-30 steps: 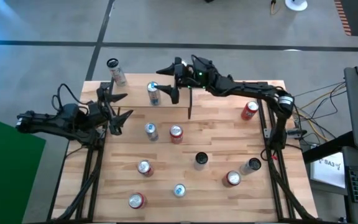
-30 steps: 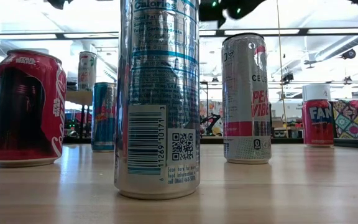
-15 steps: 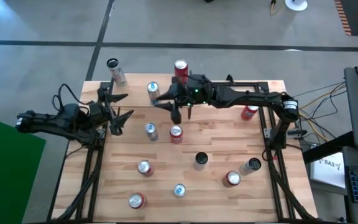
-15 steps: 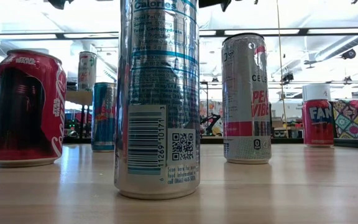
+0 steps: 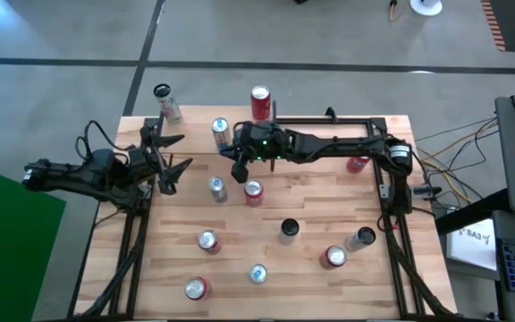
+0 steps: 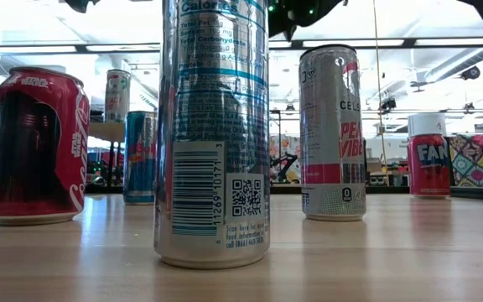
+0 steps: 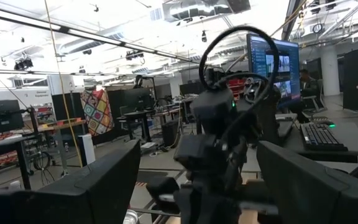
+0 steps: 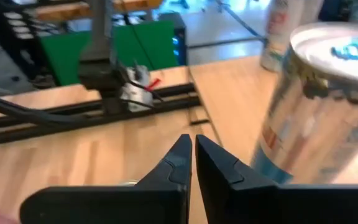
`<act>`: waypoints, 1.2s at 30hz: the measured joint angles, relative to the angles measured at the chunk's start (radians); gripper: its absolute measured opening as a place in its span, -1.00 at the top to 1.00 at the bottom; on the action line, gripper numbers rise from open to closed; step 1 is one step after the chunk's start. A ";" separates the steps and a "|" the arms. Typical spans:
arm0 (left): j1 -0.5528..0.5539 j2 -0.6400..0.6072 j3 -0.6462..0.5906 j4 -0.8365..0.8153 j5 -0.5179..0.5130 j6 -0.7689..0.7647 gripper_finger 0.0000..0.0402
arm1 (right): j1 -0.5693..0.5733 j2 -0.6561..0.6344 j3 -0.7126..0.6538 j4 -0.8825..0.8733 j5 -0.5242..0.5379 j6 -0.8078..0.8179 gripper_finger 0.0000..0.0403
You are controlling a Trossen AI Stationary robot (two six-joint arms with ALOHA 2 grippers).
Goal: Place canned beverage on shelf
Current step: Put the blue soda can on the shelf
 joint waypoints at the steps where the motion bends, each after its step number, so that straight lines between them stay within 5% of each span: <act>1: 0.000 0.000 0.000 0.000 0.000 0.000 -0.53 | 0.000 0.004 0.000 -0.004 0.025 -0.001 0.94; 7: 0.000 0.000 0.000 0.000 0.000 0.014 -0.53 | -0.002 0.009 0.000 -0.002 0.132 -0.019 0.94; 36: 0.000 0.001 0.000 -0.001 0.000 0.022 -0.53 | -0.032 0.048 0.000 0.091 0.151 -0.046 0.94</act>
